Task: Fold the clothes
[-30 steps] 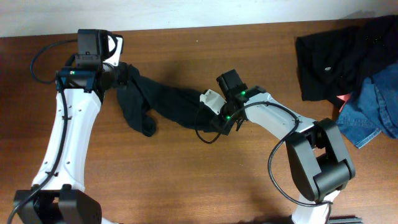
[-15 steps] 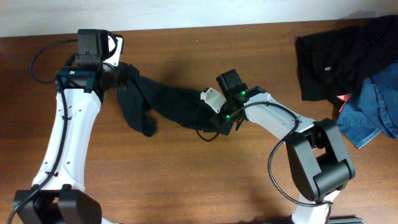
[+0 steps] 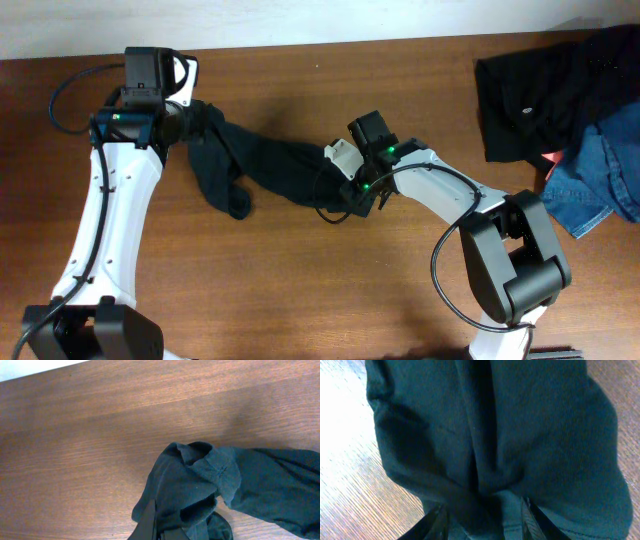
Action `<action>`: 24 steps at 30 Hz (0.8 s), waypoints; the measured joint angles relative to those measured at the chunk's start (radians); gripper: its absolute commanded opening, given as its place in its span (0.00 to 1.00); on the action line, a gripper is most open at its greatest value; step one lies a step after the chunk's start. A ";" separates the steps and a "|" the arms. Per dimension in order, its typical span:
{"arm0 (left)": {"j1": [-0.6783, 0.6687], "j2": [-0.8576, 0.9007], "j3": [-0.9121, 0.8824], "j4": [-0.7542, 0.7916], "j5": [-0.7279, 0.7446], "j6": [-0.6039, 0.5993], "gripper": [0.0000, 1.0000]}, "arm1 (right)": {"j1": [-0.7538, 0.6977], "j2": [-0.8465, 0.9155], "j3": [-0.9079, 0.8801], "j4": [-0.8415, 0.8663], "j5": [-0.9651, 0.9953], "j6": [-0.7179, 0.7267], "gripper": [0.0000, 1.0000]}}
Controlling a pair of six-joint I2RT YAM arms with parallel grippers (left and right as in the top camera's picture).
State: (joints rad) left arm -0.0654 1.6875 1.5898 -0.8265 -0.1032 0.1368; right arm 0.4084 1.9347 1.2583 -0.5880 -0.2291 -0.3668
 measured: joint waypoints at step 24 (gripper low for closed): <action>0.000 0.000 0.000 0.000 0.000 0.000 0.01 | 0.000 0.000 -0.015 -0.002 0.003 0.005 0.04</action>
State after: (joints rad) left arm -0.0654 1.6875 1.5898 -0.8261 -0.1032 0.1364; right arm 0.4084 1.9347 1.2430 -0.5900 -0.2260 -0.3622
